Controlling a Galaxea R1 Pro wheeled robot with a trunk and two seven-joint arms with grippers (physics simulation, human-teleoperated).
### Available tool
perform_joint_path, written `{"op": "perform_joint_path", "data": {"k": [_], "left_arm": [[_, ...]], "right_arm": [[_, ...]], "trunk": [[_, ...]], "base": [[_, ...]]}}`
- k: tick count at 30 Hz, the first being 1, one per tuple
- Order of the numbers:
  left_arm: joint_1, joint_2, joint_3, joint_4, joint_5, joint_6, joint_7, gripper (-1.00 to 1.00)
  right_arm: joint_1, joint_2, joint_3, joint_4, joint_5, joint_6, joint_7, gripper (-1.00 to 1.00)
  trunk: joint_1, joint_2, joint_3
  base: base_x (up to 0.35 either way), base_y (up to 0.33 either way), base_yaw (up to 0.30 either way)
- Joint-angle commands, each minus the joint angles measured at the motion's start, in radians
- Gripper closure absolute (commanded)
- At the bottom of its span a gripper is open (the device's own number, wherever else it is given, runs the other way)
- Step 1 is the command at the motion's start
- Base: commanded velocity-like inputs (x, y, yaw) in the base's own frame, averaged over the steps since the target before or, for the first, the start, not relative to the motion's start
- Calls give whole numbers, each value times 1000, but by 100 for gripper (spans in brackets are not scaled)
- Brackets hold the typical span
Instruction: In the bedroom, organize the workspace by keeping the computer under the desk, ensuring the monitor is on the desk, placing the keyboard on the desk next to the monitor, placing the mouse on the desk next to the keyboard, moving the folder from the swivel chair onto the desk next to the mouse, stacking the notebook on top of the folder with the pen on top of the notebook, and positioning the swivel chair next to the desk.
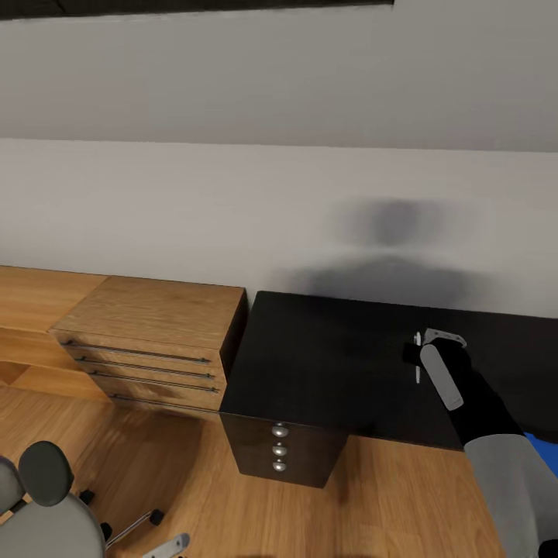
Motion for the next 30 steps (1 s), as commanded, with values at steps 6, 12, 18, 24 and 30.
{"op": "perform_joint_path", "data": {"k": [6, 12, 18, 24, 30], "left_arm": [[-1, 0, -6, 9, 6, -69, 4, -100], [-1, 1, -6, 10, 6, -106, -2, -100], [-1, 1, -7, 10, 7, -113, -2, -100], [-1, 0, -13, 10, 7, -115, -3, -100], [-1, 1, -30, 10, 6, -114, -2, -100]], "right_arm": [[0, -5, 1, 0, -13, 5, -4, 100], [0, -6, 0, 1, -14, 7, -2, 100], [0, -7, -2, 18, -15, 7, 1, 100], [0, -9, -4, 44, -12, 4, 41, 100], [0, -38, -6, 61, -12, 2, 80, 100]], "trunk": [[1, -2, -2], [1, -2, -2], [1, -2, -2], [1, -2, -2], [1, -2, -2]], "base": [[0, 0, -34], [0, 0, -220], [0, 0, -283], [0, 0, -295], [0, 0, -297]]}}
